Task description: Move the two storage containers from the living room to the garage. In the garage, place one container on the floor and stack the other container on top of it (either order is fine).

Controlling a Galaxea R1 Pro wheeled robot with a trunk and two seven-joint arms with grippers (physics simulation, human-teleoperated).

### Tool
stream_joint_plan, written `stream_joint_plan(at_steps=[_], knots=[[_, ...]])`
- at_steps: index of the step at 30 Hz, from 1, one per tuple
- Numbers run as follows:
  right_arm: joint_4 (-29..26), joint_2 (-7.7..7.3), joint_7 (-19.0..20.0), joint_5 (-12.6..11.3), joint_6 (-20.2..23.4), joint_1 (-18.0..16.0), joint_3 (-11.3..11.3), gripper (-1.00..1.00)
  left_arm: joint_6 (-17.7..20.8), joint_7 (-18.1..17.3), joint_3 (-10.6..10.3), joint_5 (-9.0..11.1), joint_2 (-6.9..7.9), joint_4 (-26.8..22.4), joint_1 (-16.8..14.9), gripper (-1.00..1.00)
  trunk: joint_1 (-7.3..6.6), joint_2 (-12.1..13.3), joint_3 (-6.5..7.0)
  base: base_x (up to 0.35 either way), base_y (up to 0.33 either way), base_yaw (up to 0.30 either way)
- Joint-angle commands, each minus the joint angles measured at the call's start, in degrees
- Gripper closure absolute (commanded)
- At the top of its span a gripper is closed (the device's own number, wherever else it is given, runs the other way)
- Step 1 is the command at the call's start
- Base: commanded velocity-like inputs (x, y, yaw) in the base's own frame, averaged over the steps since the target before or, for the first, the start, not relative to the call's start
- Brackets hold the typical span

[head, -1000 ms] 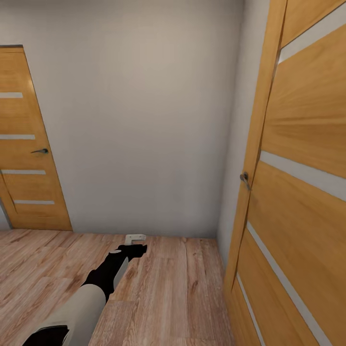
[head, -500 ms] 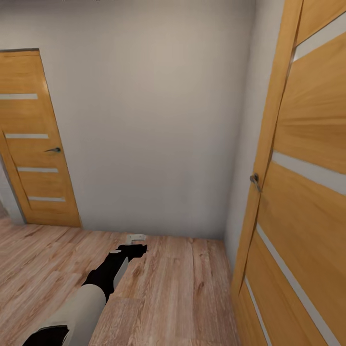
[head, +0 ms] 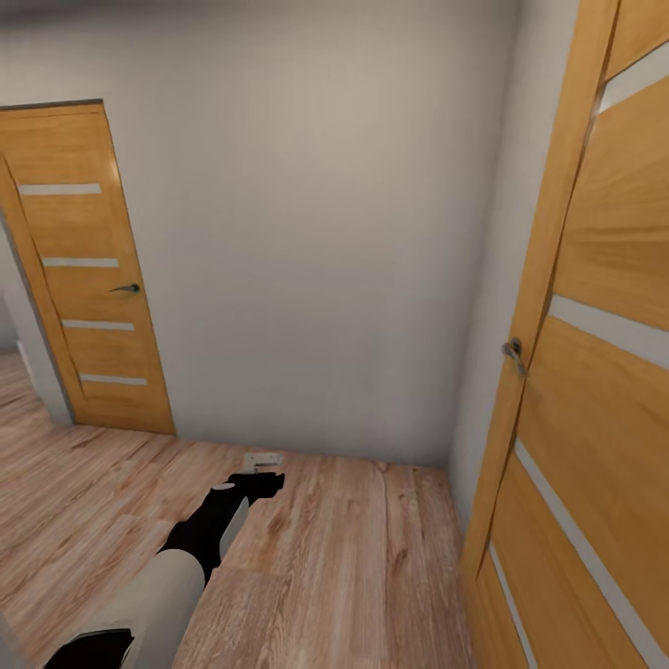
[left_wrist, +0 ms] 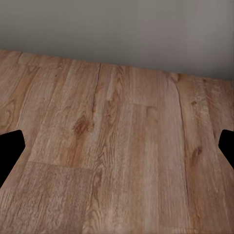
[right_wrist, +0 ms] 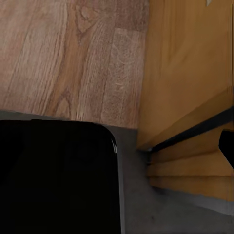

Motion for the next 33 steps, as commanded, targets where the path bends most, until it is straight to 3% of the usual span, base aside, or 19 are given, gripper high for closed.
stream_joint_plan(at_steps=[1, 33], knots=[[0.06, 0.0, -0.3, 0.27, -0.16, -0.03, -0.03, -1.0, 0.3, -0.11, 0.39, -0.6, -0.09, -0.11, -0.02, -1.0, 0.01, -0.03, -0.05, 0.125, -0.181, 0.003], [0.05, 0.0, -0.28, 0.27, -0.16, -0.03, -0.03, -1.0, 0.23, -0.11, 0.45, -0.53, 0.16, -0.11, -0.01, -1.0, 0.01, -0.03, -0.05, 0.014, -0.013, 0.0]])
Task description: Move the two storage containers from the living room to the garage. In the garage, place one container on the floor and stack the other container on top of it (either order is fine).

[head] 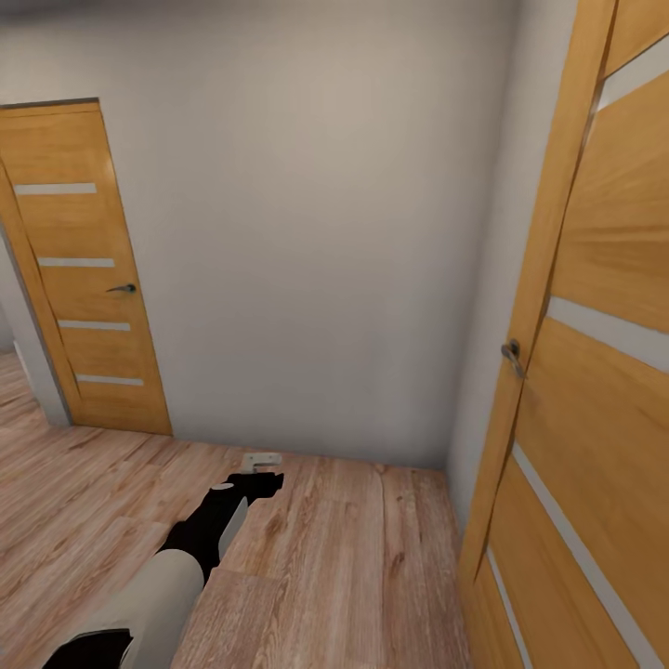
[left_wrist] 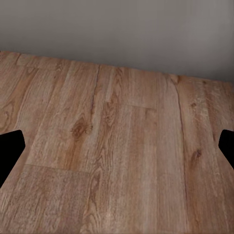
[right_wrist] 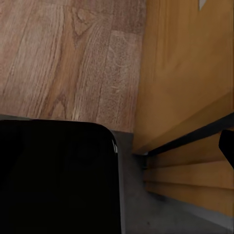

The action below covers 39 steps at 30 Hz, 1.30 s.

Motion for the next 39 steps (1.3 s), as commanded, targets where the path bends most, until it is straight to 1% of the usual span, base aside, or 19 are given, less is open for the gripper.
stream_joint_plan(at_steps=[1, 6, 12, 28, 34, 39], knots=[[0.06, 0.0, -0.33, 0.28, -0.18, -0.03, -0.02, -1.0, 0.29, -0.12, 0.39, -0.59, -0.08, -0.11, -0.02, -1.0, 0.0, -0.03, -0.05, 0.0, 0.118, 0.0], [0.06, 0.02, -0.33, 0.28, -0.18, -0.03, -0.04, -1.0, 0.35, -0.12, 0.41, -0.59, -0.08, -0.11, -0.03, -1.0, 0.0, -0.03, -0.05, 0.023, 0.169, 0.0], [0.07, -0.01, -0.33, 0.28, -0.18, -0.03, -0.04, -1.0, 0.29, -0.12, 0.41, -0.59, -0.09, -0.11, -0.03, -1.0, 0.0, -0.03, -0.05, 0.125, 0.171, 0.0], [0.06, -0.02, -0.33, 0.28, -0.18, -0.03, -0.05, -1.0, 0.27, -0.12, 0.4, -0.59, -0.16, -0.11, -0.01, -1.0, 0.0, -0.03, -0.05, 0.006, 0.005, 0.0], [0.07, 0.01, -0.33, 0.28, -0.18, -0.03, -0.02, -1.0, 0.27, -0.12, 0.41, -0.61, -0.16, -0.11, -0.02, -1.0, 0.0, -0.03, -0.05, 0.168, -0.06, 0.0], [0.07, 0.0, -0.33, 0.28, -0.18, -0.03, -0.05, -1.0, 0.27, -0.12, 0.41, -0.59, -0.1, -0.11, -0.03, -1.0, 0.0, -0.03, -0.05, 0.052, -0.021, 0.0]])
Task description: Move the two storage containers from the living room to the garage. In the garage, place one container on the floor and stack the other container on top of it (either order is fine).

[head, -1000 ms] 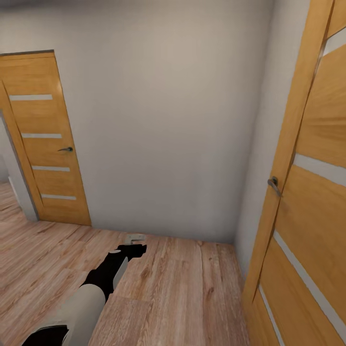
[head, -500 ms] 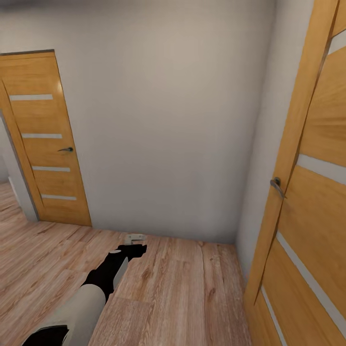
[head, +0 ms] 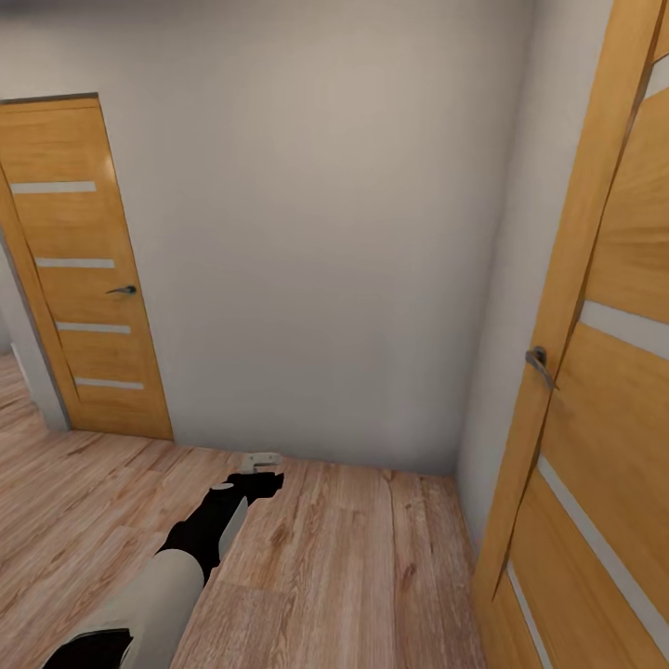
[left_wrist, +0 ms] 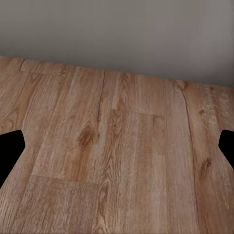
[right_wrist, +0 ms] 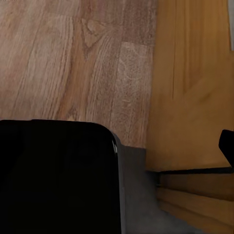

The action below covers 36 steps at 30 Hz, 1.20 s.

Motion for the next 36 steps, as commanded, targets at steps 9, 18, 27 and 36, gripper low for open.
stream_joint_plan(at_steps=[9, 18, 27, 36], knots=[[0.07, 0.02, -0.32, 0.27, -0.17, -0.03, -0.01, -1.0, 0.29, -0.11, 0.39, -0.58, -0.07, -0.11, 0.0, -1.0, 0.0, -0.03, -0.05, 0.003, -0.001, 0.0], [0.07, 0.02, -0.32, 0.27, -0.17, -0.03, -0.06, -1.0, 0.35, -0.03, 0.39, -0.49, -0.05, -0.11, -0.01, -1.0, 0.0, -0.03, -0.05, 0.148, 0.0, 0.0], [0.06, 0.02, -0.39, 0.27, -0.17, -0.03, -0.01, -1.0, 0.3, -0.02, 0.39, -0.58, -0.1, -0.11, 0.0, -1.0, 0.0, -0.03, -0.05, 0.022, 0.0, 0.0], [0.03, 0.01, -0.4, 0.27, -0.17, -0.03, 0.0, -1.0, 0.3, -0.01, 0.39, -0.49, -0.07, -0.11, -0.01, -1.0, 0.0, -0.03, -0.05, 0.064, -0.04, 0.0]])
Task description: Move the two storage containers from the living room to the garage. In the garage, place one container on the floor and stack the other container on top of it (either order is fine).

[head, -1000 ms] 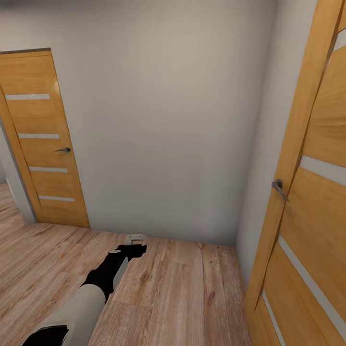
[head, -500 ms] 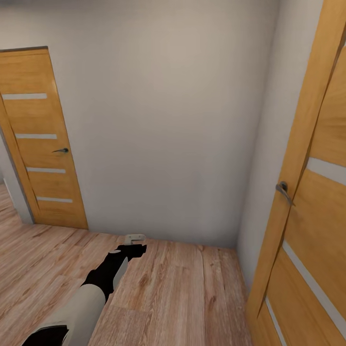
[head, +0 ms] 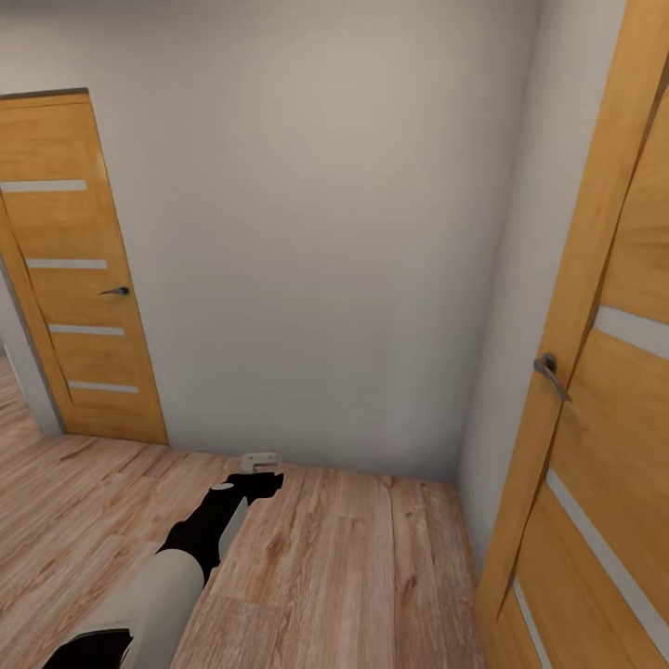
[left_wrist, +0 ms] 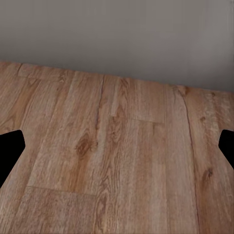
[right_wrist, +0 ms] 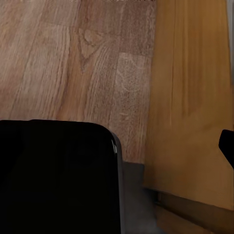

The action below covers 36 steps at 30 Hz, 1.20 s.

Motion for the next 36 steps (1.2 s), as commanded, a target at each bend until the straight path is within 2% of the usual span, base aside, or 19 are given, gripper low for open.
stream_joint_plan(at_steps=[1, 36], knots=[[0.05, 0.01, -0.32, 0.27, -0.17, -0.03, -0.02, -1.0, 0.29, -0.11, 0.38, -0.58, -0.08, -0.11, -0.02, -1.0, 0.01, -0.03, -0.05, 0.027, -0.019, 0.0], [0.09, -0.01, -0.32, 0.27, -0.17, -0.03, -0.03, -1.0, 0.29, -0.09, 0.4, -0.5, -0.05, -0.11, -0.01, -1.0, 0.01, -0.03, -0.05, 0.022, -0.017, 0.0]])
